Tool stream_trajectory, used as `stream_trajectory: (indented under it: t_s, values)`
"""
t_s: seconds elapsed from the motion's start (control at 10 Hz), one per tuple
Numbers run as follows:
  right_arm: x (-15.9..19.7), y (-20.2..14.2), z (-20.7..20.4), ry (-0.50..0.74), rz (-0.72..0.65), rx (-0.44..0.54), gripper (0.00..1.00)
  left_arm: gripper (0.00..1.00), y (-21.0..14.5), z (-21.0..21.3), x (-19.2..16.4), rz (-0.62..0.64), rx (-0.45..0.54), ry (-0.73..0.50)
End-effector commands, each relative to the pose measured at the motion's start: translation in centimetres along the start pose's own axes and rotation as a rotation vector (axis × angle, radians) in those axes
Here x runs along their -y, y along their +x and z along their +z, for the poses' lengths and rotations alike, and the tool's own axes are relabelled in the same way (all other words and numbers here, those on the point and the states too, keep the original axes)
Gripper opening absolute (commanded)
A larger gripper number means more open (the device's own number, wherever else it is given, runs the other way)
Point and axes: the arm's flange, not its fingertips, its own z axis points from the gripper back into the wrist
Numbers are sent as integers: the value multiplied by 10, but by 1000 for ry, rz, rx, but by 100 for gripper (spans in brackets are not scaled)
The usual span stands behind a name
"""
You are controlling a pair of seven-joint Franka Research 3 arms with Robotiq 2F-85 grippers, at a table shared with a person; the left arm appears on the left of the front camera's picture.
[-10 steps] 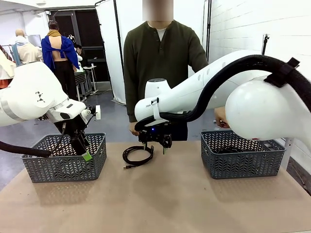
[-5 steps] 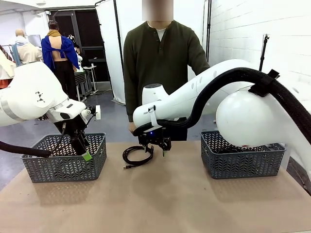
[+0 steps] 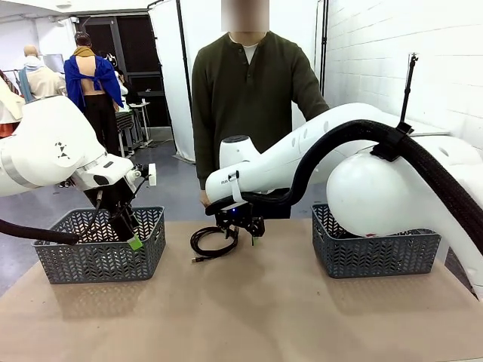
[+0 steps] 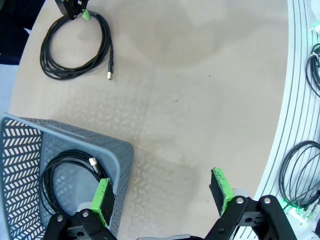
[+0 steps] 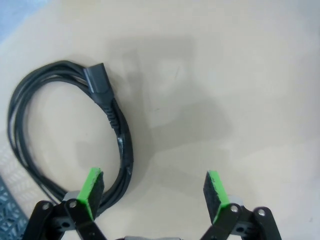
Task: Organize the cables according to human instructions.
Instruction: Pick up a bundle of cables and place it in the basket indicated by the human.
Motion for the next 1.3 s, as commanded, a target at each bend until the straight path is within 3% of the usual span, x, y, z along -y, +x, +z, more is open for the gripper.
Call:
stream_trajectory:
  t_s: [0.0,1.1,1.2]
  values:
    - [-9,7,-6,-43,-29,24,100,100,2,1,-2,2,-2,5]
    - [-9,9,-23,-123,-18,-31,100,100,2,1,-2,2,-2,5]
    - [-8,10,-24,-124,-28,-43,83,100,2,1,-2,2,-2,5]
